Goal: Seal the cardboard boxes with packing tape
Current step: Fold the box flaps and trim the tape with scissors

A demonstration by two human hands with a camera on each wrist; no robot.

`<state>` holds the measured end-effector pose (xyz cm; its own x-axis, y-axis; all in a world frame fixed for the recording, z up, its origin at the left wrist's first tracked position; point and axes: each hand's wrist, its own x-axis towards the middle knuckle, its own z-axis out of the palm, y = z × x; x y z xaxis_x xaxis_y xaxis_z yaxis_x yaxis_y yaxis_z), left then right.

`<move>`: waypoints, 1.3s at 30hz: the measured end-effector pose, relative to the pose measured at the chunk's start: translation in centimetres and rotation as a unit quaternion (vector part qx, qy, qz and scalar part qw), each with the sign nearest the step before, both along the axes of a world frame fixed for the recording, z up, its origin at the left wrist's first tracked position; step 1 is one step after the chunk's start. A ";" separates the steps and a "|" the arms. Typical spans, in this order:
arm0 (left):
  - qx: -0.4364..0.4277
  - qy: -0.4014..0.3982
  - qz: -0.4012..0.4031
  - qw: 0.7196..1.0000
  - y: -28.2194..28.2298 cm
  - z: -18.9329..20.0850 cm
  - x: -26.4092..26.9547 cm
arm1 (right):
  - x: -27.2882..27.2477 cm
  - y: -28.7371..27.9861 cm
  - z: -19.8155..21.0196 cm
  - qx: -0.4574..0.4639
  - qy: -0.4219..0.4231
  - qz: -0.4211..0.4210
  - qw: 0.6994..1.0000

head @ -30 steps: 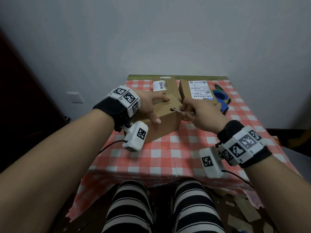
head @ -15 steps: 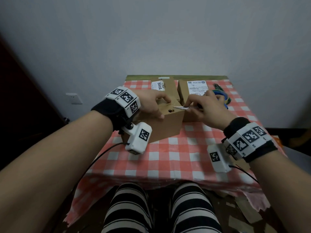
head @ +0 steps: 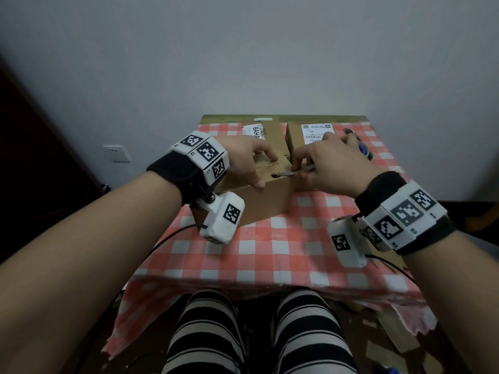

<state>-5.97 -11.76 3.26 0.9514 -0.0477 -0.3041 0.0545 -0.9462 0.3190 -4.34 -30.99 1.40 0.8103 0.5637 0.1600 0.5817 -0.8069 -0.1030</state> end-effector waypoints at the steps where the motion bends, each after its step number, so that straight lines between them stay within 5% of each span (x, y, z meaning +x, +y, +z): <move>1: -0.001 0.000 0.000 1.000 0.0 0.0 0.0 | -0.1 0.2 0.0 -0.005 -0.008 0.001 1.000; 22: -0.001 0.004 0.002 1.000 0.2 0.0 0.2 | 0.9 -1.3 -4.2 0.178 0.058 0.018 0.982; 34: -0.002 -0.005 0.002 1.000 0.3 -0.1 -0.1 | 0.6 -0.2 -0.8 -0.011 -0.074 0.043 0.996; 39: -0.046 0.002 -0.003 0.999 0.4 0.0 -0.5 | 0.1 0.1 -0.2 -0.025 -0.052 0.069 0.996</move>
